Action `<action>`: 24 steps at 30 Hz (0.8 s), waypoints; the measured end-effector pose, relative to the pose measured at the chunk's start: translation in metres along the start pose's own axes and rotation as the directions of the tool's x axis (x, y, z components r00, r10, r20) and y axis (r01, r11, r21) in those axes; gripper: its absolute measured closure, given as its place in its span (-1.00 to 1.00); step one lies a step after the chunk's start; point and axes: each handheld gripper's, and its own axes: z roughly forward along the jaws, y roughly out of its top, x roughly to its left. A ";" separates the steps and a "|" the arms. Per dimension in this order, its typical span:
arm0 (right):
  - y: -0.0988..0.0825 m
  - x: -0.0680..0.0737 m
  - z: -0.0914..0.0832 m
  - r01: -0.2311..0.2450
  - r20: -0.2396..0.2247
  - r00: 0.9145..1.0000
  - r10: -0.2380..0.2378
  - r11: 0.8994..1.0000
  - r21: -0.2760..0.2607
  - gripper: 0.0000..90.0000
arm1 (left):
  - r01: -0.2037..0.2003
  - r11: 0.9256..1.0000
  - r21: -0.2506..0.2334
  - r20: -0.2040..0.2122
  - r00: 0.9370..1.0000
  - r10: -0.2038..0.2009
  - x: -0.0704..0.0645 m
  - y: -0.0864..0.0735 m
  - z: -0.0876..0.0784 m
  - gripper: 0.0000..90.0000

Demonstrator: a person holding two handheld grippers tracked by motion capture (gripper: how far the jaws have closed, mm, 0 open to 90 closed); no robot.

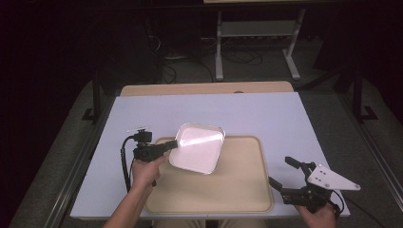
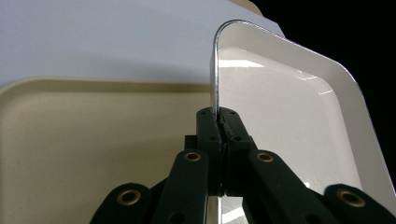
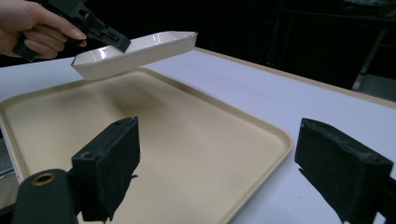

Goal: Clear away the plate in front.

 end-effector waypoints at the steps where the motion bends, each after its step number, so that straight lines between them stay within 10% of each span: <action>1: 0.000 0.000 0.000 0.000 0.000 1.000 0.000 1.000 0.000 -0.70 | -0.003 1.000 0.003 -0.001 1.000 0.003 0.000 -0.001 0.000 0.97; 24: 0.001 0.001 0.000 0.004 -0.001 1.000 -0.004 1.000 0.000 -0.70 | 0.003 0.999 0.042 0.017 1.000 -0.004 -0.005 -0.030 0.006 0.97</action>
